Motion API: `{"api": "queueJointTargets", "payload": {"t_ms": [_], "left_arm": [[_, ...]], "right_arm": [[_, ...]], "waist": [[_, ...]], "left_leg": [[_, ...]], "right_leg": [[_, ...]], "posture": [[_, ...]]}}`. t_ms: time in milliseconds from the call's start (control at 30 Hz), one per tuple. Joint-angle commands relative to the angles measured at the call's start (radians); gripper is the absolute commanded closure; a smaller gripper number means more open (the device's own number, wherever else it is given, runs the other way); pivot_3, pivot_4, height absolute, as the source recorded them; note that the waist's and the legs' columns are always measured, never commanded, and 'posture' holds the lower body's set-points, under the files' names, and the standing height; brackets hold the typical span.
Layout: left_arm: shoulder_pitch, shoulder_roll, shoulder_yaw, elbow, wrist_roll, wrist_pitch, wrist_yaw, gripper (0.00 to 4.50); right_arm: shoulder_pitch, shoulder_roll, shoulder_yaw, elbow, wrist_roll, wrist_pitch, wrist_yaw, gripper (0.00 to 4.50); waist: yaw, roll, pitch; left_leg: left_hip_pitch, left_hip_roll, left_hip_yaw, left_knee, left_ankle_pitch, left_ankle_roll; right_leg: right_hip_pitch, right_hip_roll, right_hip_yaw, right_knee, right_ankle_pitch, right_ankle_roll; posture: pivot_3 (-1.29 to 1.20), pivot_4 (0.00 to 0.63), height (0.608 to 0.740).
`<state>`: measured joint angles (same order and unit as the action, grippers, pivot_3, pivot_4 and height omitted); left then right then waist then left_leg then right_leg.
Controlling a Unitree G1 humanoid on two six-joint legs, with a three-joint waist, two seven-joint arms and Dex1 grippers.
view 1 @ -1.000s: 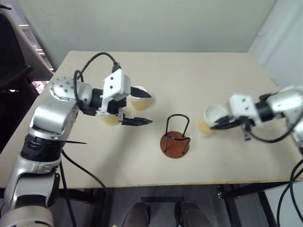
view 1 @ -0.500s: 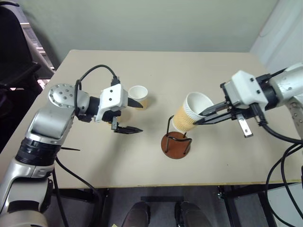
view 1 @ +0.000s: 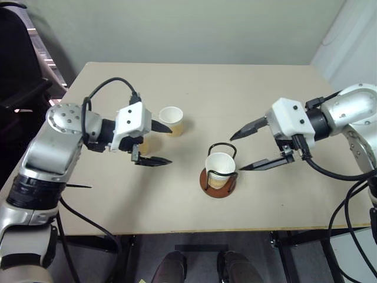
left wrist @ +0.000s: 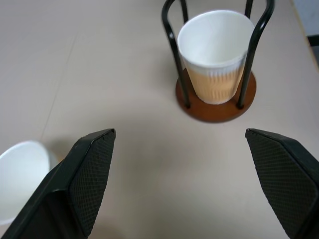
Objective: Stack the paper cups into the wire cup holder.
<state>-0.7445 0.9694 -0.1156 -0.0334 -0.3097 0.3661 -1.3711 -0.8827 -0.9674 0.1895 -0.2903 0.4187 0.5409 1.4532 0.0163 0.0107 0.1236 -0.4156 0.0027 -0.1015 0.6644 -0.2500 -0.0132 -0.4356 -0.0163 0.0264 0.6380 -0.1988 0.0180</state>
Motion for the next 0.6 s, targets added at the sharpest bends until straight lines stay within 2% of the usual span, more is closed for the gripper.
{"api": "queueJointTargets", "payload": {"t_ms": [33,200,300,600], "left_arm": [[-0.071,0.069,0.060,0.076,0.038,-0.075,-0.029,0.00],[-0.126,0.179,0.029,0.237,0.138,-0.220,-0.104,0.00],[-0.135,0.178,-0.041,0.345,0.255,-0.332,-0.097,0.00],[-0.238,0.024,-0.157,0.599,0.442,-0.516,-0.023,0.00]], "right_arm": [[0.008,-0.048,-0.139,0.051,0.066,0.040,0.001,0.02],[0.027,-0.046,-0.392,0.139,0.296,0.202,-0.050,0.02],[0.021,-0.009,-0.503,0.079,0.461,0.305,-0.136,0.02],[0.074,0.010,-0.500,-0.048,0.564,0.361,-0.278,0.02]], "waist": [[0.001,0.000,0.000],[0.000,0.000,0.000],[-0.001,0.001,-0.001],[0.000,0.001,0.000]], "left_leg": [[0.000,0.000,0.000,0.000,0.000,0.000],[-0.002,0.000,0.000,-0.001,0.001,-0.001],[-0.002,0.000,0.000,-0.002,0.002,-0.004],[-0.004,-0.001,-0.001,0.000,-0.002,0.003]], "right_leg": [[0.000,0.000,0.000,0.000,0.000,0.000],[-0.003,0.000,0.001,0.000,0.000,-0.001],[-0.004,0.000,0.001,0.000,-0.002,-0.001],[-0.006,0.000,0.000,0.004,-0.002,-0.001]], "posture": [[0.00,0.150,0.740],[0.00,0.150,0.740],[0.00,0.150,0.740],[0.00,0.150,0.740]]}}
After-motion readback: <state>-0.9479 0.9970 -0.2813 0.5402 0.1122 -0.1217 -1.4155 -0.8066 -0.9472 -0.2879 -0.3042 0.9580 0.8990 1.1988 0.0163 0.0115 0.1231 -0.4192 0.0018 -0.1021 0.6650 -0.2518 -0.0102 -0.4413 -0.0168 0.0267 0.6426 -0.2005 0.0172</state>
